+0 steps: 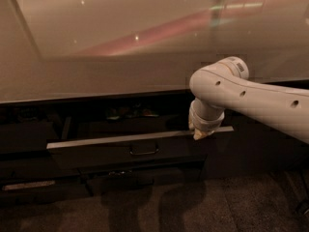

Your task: Open top drawer

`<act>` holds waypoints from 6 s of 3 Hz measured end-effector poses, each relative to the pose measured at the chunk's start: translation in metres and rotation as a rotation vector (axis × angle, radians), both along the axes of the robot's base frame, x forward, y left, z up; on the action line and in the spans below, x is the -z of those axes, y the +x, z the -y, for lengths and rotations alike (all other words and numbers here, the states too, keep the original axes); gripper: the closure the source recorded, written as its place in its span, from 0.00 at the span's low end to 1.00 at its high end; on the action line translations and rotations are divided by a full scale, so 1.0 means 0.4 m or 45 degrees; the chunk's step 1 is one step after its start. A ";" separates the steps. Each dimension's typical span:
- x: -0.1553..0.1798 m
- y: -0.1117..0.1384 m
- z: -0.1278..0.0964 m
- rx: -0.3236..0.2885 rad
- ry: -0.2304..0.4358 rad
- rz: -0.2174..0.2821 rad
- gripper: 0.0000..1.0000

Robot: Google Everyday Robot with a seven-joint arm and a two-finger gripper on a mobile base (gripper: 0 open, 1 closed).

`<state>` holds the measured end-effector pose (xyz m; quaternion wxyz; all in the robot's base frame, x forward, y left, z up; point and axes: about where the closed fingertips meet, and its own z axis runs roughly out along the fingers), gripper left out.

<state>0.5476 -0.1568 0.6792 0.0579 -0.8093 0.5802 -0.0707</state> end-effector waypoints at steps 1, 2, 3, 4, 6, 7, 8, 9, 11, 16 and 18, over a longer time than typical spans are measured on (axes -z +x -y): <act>0.006 -0.024 -0.005 -0.015 0.005 -0.003 1.00; 0.003 -0.027 -0.007 -0.017 0.009 0.000 1.00; 0.007 -0.043 -0.007 -0.027 0.012 -0.003 1.00; 0.006 -0.044 -0.006 -0.027 0.013 -0.002 1.00; -0.003 -0.074 -0.014 -0.053 0.038 0.011 1.00; -0.002 -0.088 -0.014 -0.060 0.039 0.010 1.00; -0.003 -0.093 -0.015 -0.062 0.042 0.006 1.00; -0.003 -0.102 -0.016 -0.066 0.047 0.003 1.00; -0.011 -0.120 -0.024 -0.087 0.070 0.011 1.00; -0.006 -0.171 -0.024 -0.107 0.068 0.009 1.00; -0.062 -0.185 -0.027 -0.118 0.075 0.056 1.00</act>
Offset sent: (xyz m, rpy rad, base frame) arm -0.1878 0.0478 -0.0577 0.0366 0.0335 0.2194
